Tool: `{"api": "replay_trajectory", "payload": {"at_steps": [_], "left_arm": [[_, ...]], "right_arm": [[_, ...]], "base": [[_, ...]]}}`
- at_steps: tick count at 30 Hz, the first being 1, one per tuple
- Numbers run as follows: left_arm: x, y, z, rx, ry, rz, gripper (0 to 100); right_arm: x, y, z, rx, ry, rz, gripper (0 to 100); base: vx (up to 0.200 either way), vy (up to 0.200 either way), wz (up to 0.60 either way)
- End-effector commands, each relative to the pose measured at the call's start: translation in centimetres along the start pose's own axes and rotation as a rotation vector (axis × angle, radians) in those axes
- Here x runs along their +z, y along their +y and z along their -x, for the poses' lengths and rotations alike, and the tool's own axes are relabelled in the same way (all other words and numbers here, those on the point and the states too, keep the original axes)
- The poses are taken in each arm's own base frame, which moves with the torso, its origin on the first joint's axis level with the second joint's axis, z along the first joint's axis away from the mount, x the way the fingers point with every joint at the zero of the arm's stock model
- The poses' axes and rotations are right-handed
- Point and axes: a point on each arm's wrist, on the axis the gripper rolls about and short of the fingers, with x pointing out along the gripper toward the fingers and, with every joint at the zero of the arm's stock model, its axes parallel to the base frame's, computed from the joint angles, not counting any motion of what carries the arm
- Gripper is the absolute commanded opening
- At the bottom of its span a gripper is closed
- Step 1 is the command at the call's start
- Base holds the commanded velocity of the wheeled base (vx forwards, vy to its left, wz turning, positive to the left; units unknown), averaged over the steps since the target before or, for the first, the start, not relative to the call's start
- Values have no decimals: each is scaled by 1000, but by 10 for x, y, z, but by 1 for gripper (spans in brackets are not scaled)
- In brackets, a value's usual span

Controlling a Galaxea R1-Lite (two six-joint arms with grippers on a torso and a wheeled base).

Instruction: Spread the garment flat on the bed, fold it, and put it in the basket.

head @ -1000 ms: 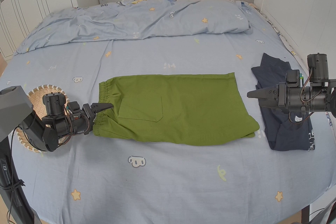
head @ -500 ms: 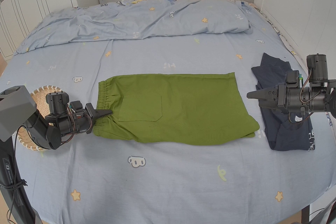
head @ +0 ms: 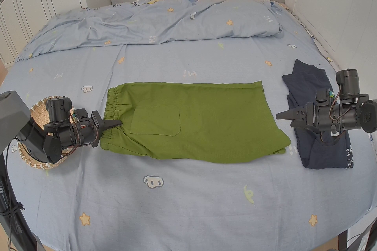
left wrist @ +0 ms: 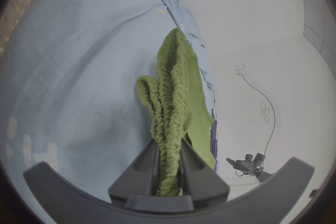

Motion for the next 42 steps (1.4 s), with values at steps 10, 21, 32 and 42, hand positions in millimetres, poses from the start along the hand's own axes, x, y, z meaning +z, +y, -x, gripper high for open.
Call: {"api": "replay_trajectory", "payload": {"at_steps": [10,21,32,42], "left_arm": [[8,-27,18,-30,-37,-38,0],[8,-24,17,-27,-36,-37,0],[7,-23,17,-25,-34,-35,0],[8,-23,16,-28,-38,-39,0]], "right_arm": [[-18,-69,-43,-87,153,-85,100],[-25,-78,-62,-15,209,-122,100],[-10,-92,-78,117,272,-232,100],[-3,-109,-90,130,285,-274,100]], "base": [[0,0,0],[0,0,0],[0,0,0],[0,0,0]]}}
